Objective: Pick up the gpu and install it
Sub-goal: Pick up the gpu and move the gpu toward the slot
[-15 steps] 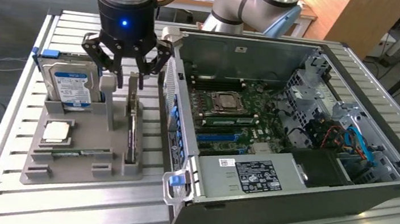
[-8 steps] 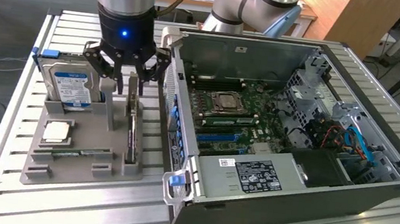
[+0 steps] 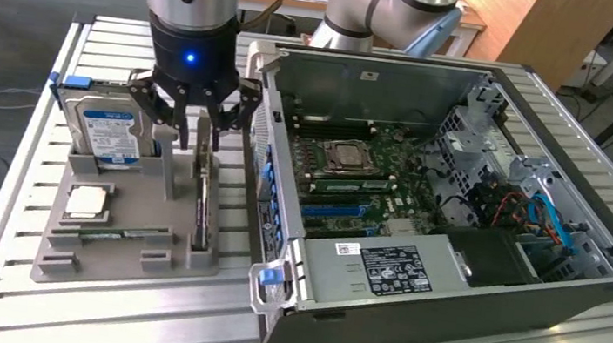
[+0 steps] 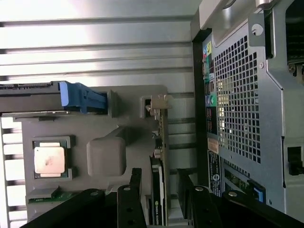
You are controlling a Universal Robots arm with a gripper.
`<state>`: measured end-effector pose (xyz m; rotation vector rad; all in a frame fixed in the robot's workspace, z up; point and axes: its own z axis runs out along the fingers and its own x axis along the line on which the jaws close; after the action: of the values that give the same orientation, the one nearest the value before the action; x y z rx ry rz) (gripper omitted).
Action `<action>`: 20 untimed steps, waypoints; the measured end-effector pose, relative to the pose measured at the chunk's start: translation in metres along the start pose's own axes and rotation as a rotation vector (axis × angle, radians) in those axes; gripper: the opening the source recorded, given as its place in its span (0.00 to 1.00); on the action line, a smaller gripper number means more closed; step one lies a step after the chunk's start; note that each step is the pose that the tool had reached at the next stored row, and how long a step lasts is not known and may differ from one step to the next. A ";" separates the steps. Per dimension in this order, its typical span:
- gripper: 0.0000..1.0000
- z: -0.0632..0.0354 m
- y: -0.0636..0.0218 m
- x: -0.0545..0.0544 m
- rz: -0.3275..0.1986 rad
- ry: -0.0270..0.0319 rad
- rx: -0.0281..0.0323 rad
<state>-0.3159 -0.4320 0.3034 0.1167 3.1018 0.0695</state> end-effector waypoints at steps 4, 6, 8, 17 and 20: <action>0.43 -0.0005 -0.0105 0.000 0.000 0.0000 0.0000; 0.43 -0.0006 -0.0152 -0.001 0.000 -0.0001 -0.0001; 0.43 -0.0008 -0.0183 -0.001 0.000 0.0001 0.0000; 0.43 0.0059 -0.0190 0.000 0.000 -0.0001 -0.0008; 0.43 0.0113 -0.0196 0.000 0.000 0.0000 -0.0012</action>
<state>-0.3168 -0.4511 0.2913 0.1169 3.1018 0.0713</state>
